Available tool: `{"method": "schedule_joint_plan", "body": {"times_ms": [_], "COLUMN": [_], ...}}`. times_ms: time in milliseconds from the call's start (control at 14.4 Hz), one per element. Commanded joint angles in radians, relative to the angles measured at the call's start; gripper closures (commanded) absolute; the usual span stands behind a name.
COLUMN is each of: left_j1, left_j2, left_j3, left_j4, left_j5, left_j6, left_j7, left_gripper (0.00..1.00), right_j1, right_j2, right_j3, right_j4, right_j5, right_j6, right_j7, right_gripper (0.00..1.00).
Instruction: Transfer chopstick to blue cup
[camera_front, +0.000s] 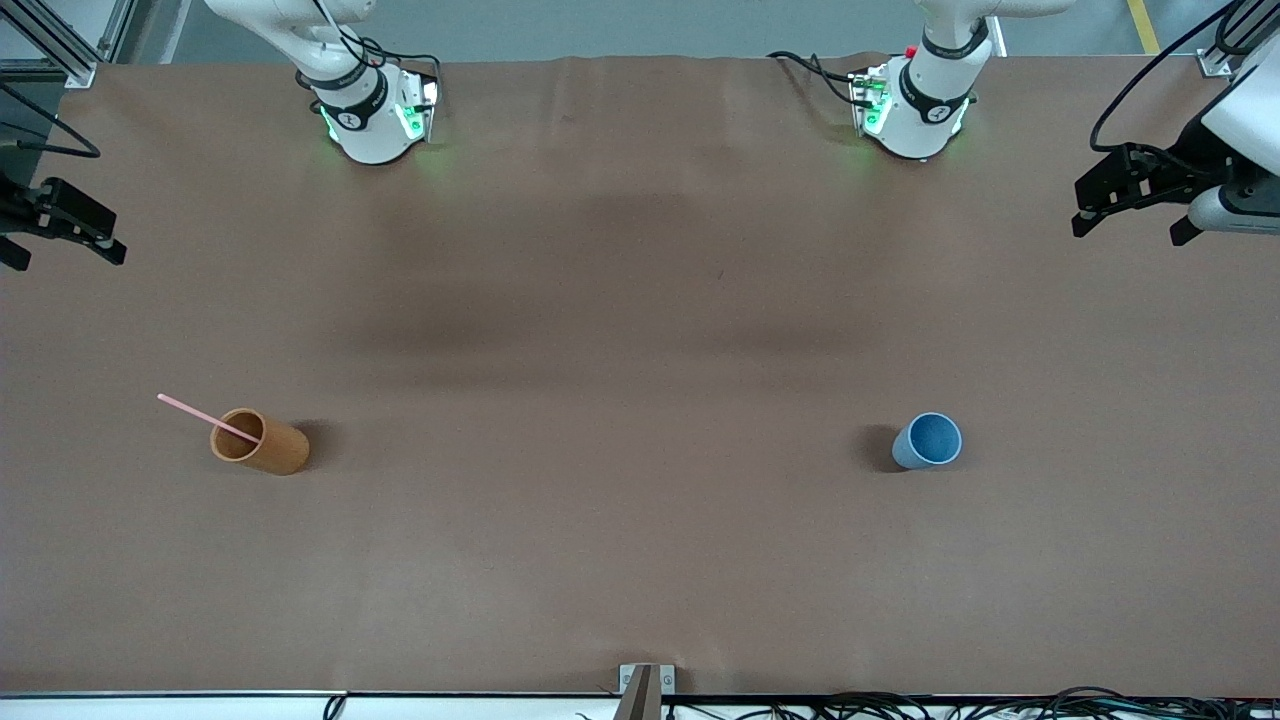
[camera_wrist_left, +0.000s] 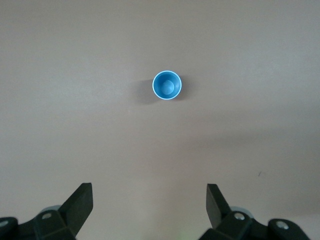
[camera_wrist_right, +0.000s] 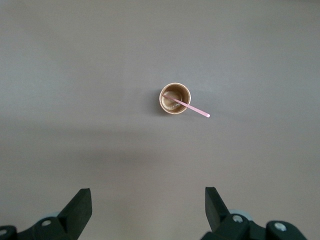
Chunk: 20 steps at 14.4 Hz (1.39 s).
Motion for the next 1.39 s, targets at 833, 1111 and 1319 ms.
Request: {"method": "schedule_joint_plan", "body": {"times_ms": [833, 1111, 1319], "left_j1": [0.019, 0.017, 0.005], "left_j2": [0.233, 0.319, 0.456], "left_j3": [0.05, 0.05, 0.048], "left_j4": [-0.043, -0.225, -0.219], "left_j5": [-0.018, -0.035, -0.075], "left_j6": [0.209, 0.557, 0.706], "left_j7": [0.056, 0.044, 0.03], "left_gripper": [0.0, 0.0, 0.0], "right_j1": [-0.08, -0.202, -0.254], "right_j2": [0.052, 0.146, 0.239], "right_j3": [-0.005, -0.005, -0.005], "right_j4": [-0.052, -0.109, -0.117], "right_j5": [0.035, 0.178, 0.269], "right_j6": [0.105, 0.203, 0.263], "right_j7": [-0.001, -0.045, -0.113], "right_gripper": [0.0, 0.04, 0.18]}}
